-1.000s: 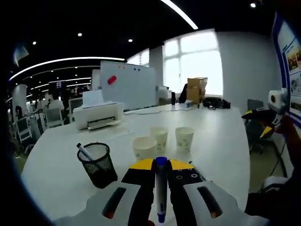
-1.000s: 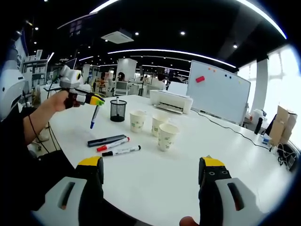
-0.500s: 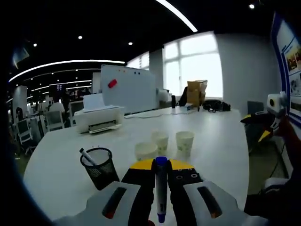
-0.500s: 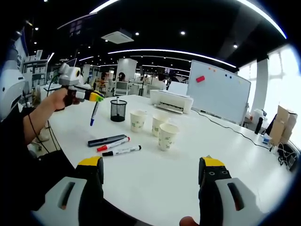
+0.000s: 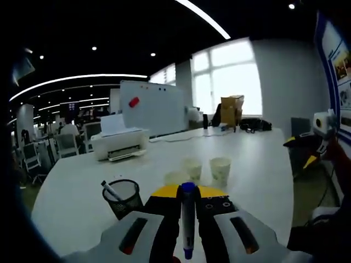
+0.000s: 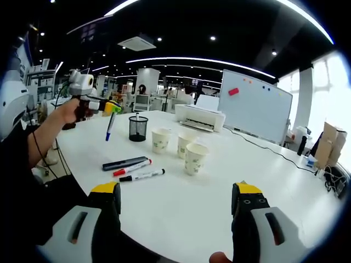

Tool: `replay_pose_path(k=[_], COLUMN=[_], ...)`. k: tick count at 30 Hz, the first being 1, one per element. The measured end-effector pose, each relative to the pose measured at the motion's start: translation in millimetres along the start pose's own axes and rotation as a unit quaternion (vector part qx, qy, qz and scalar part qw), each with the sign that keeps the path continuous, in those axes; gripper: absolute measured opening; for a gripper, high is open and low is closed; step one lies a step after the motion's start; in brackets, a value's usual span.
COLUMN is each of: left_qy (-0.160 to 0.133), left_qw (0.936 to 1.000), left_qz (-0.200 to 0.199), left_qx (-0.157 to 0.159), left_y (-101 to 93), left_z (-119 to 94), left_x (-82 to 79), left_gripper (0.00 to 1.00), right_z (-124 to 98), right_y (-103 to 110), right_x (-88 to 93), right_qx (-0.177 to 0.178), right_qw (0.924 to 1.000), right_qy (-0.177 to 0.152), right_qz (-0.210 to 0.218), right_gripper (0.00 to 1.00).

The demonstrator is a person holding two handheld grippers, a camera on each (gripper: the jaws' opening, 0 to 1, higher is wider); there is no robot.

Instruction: Place the scattered laser pointers and whiteboard markers into the pen holder and stack the scattered paper cups together

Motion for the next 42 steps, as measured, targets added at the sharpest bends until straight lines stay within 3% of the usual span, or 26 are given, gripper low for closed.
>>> replay_pose_path(k=[24,31,42], left_qy=[-0.02,-0.035,-0.045], left_qw=[0.9992,0.9991,0.9984], left_qz=[0.022,0.005,0.012], left_qx=[-0.027,-0.023,-0.032], left_y=[26.1,31.5,36.2], left_z=[-1,-3,-5], left_x=[-27.7,-36.4,-45.1], left_gripper=[0.15,0.15,0.15], right_z=[-2,-2,-1], right_y=[0,-2,0], right_x=[0.0,0.9,1.2], right_qx=[0.002,0.003,0.001], right_qw=[1.0,1.0,1.0], right_qy=[-0.001,-0.001,0.0], right_qz=[0.0,0.001,0.001], right_gripper=[0.78,0.78,0.78])
Point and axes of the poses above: the point that each gripper's makers call its tool centre point, and the gripper's own axes: z roughly forward along the fingers, y roughly to its left, x roughly out of its underside, the point moved 4 cm from there along -z, roughly backward along the fingers, and after that the axes turned 3 degrees about -z, right-handed, at the moved point
